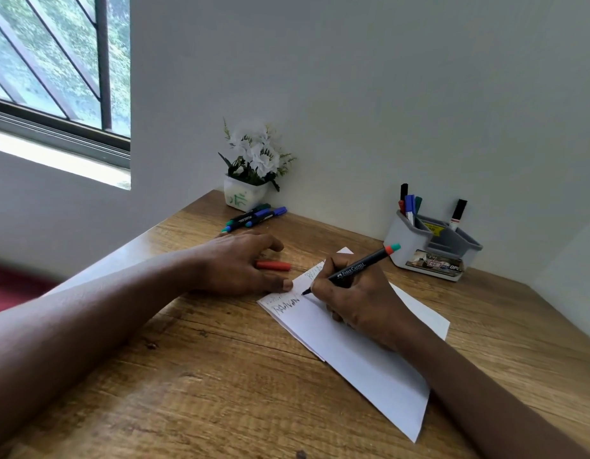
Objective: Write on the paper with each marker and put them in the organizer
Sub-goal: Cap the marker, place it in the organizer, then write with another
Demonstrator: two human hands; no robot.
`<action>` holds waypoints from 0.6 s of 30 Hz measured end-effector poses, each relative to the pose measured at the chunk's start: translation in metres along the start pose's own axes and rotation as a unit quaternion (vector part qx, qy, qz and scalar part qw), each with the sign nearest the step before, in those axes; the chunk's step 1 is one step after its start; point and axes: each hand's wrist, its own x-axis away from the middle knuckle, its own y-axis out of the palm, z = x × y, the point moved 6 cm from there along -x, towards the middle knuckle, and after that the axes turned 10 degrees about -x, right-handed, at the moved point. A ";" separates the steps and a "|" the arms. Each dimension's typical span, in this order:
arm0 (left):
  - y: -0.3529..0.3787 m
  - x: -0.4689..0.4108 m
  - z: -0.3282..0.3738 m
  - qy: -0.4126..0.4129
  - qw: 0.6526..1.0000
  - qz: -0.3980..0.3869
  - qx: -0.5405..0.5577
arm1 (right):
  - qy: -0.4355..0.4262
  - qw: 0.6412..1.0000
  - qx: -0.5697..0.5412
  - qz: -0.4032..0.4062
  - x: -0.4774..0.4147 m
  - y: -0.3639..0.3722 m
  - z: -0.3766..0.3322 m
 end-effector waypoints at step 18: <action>0.000 -0.001 -0.001 0.004 1.000 -0.003 0.002 | 0.016 0.998 -0.022 0.053 -0.002 -0.003 0.006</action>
